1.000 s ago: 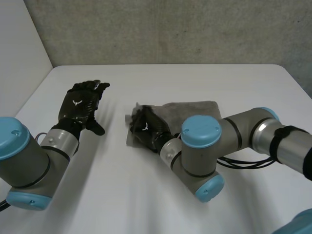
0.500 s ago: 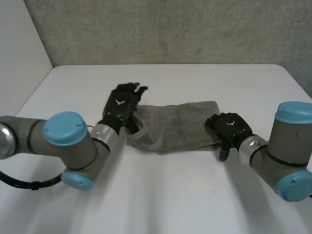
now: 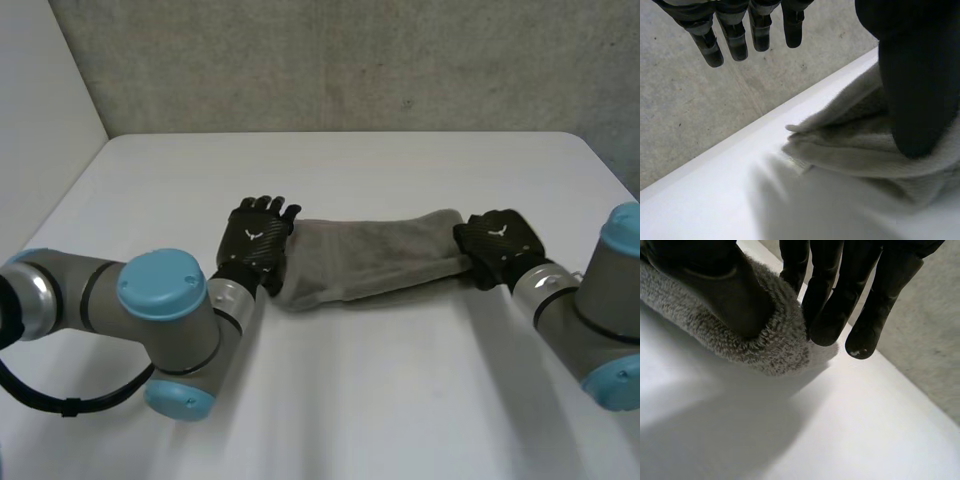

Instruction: Fold the towel.

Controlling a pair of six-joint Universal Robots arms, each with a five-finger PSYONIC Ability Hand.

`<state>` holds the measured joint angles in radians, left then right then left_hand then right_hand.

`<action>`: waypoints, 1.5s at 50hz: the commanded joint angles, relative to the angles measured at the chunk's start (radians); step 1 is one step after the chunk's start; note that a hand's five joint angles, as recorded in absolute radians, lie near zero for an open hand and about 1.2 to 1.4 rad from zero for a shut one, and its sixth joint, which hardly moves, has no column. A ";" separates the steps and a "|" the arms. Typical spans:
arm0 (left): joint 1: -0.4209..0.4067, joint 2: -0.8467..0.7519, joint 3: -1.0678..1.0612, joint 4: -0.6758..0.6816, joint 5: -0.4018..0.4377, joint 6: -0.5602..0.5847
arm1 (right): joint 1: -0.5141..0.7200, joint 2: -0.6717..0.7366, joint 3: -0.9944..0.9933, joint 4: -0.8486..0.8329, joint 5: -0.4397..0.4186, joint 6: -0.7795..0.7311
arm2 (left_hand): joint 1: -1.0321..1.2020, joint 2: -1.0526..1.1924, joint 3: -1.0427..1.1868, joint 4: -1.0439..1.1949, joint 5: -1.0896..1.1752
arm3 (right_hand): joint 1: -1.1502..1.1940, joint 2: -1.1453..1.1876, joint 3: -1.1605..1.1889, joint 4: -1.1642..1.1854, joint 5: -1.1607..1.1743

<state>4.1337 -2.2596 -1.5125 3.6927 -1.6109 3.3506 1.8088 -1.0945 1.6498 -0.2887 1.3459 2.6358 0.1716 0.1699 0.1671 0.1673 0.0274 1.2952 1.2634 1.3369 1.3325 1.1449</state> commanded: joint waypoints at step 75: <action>-0.122 -0.117 0.255 -0.261 -0.035 -0.188 | 0.110 0.121 -0.309 0.227 -0.100 0.386 | 0.024 0.026 0.029 0.029 -0.006 | -1.121 -1.089 -1.162 -1.158 -1.145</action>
<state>3.9986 -2.4456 -1.2431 3.4586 -1.6204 3.1619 1.9201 -0.8940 1.3464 -0.0622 1.2433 3.0261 0.1748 0.1699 0.1731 0.1738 0.0274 0.2330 0.2457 0.2417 0.2573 0.0615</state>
